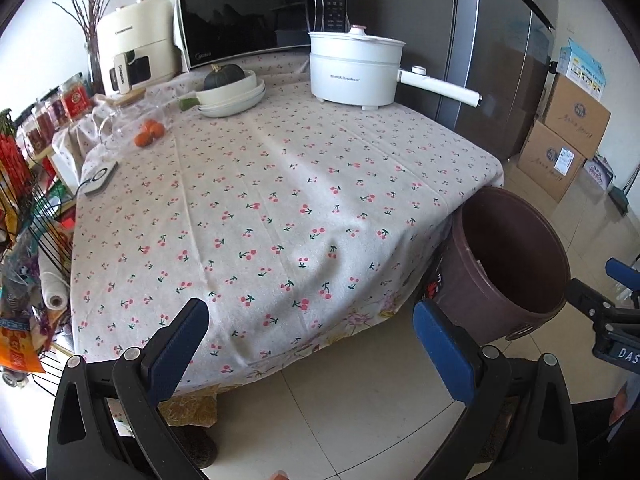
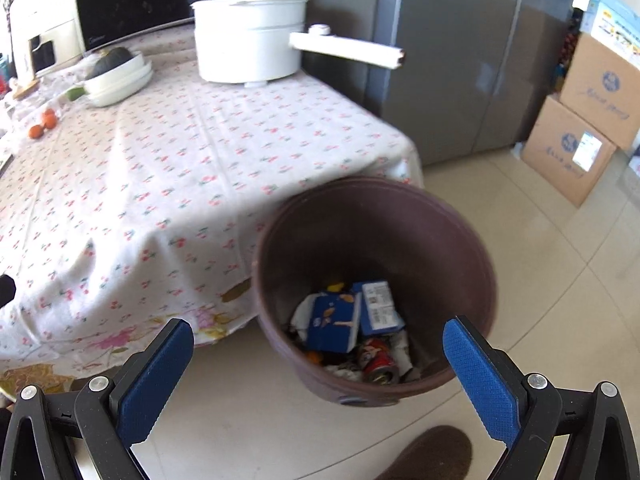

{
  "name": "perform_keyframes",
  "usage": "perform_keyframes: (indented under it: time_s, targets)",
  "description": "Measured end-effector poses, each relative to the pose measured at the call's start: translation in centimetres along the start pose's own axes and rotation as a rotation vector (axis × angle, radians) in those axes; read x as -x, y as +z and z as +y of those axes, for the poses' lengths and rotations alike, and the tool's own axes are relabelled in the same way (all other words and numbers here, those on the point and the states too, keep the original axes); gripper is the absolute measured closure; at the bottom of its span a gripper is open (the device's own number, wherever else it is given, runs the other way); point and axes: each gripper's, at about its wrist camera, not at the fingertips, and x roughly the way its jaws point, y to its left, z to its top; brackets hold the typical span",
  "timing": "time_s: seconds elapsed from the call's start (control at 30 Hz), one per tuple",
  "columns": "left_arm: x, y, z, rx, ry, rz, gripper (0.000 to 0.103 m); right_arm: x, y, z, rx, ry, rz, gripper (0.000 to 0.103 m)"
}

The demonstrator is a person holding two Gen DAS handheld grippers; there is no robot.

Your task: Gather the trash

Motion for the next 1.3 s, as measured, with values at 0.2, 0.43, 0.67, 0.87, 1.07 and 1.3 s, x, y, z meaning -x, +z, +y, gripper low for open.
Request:
perform_keyframes:
  time_s: [0.2, 0.43, 0.67, 0.87, 1.07, 1.3]
  targets:
    - [0.9, -0.2, -0.2, 0.01, -0.024, -0.032, 0.0, -0.4, -0.7, 1.1, 0.017, -0.043, -0.019, 0.001]
    - [1.7, -0.4, -0.8, 0.025, -0.024, -0.073, 0.0, 0.1, -0.8, 1.3, 0.026, -0.076, -0.069, 0.001]
    - [1.6, -0.7, -0.8, 0.027, -0.026, -0.055, 0.0, 0.7, -0.8, 1.2, 0.014, -0.069, -0.1, 0.001]
    - [1.6, -0.7, -1.0, 0.025, -0.028, -0.056, 0.0, 0.8, -0.9, 1.5, 0.013, -0.063, -0.108, 0.001]
    - [1.4, -0.8, -1.2, 0.023, -0.027, -0.048, 0.0, 1.0, -0.9, 1.4, 0.009, -0.061, -0.117, 0.001]
    - [1.3, -1.0, -1.3, 0.022, -0.029, -0.044, 0.0, 1.2, -0.8, 1.3, 0.002, -0.064, -0.126, 0.001]
